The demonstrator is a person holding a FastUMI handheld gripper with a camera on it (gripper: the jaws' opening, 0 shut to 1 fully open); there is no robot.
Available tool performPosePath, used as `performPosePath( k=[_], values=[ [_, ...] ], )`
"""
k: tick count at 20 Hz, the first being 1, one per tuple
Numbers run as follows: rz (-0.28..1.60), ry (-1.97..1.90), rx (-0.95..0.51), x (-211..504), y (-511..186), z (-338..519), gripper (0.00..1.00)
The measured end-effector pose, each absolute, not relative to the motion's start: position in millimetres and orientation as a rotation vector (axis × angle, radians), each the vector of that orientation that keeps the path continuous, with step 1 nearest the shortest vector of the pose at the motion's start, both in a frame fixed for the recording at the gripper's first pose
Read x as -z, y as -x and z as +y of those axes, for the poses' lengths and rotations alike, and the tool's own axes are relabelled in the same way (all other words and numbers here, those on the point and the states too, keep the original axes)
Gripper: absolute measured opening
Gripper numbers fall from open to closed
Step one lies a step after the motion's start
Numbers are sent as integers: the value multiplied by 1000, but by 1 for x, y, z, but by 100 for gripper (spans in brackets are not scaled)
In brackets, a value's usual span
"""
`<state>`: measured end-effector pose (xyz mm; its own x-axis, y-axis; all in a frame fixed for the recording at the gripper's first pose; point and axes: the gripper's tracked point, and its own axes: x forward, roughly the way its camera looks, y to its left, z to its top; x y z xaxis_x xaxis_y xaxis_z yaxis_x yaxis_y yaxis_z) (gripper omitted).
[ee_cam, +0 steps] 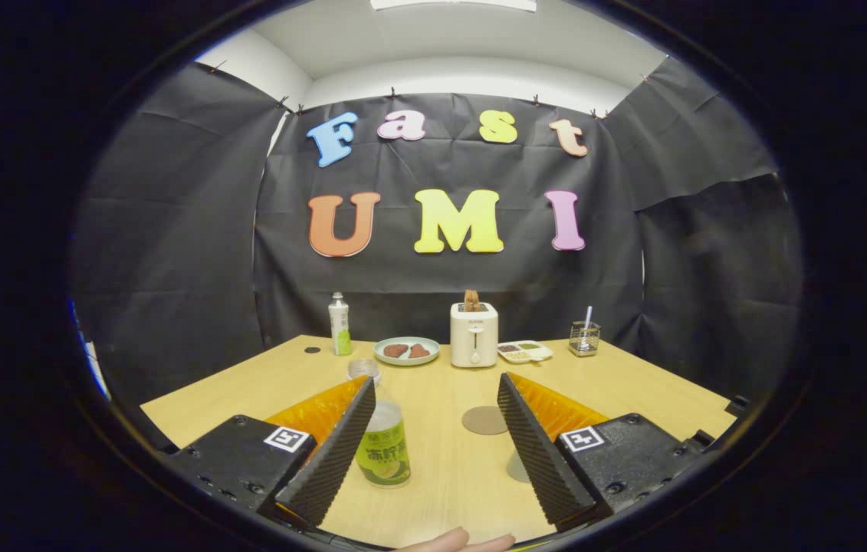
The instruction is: Take the bottle from table, then pour the juice into the cup, finally place the bottle on the coaster
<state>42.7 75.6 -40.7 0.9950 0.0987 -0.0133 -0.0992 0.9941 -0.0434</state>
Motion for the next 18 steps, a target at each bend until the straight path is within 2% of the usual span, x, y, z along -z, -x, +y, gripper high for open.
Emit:
performPosePath(
  k=[12,18],
  values=[
    [115,120,-135,100,-87,135,100],
    [131,132,-90,117,-107,134,100]
  ],
)
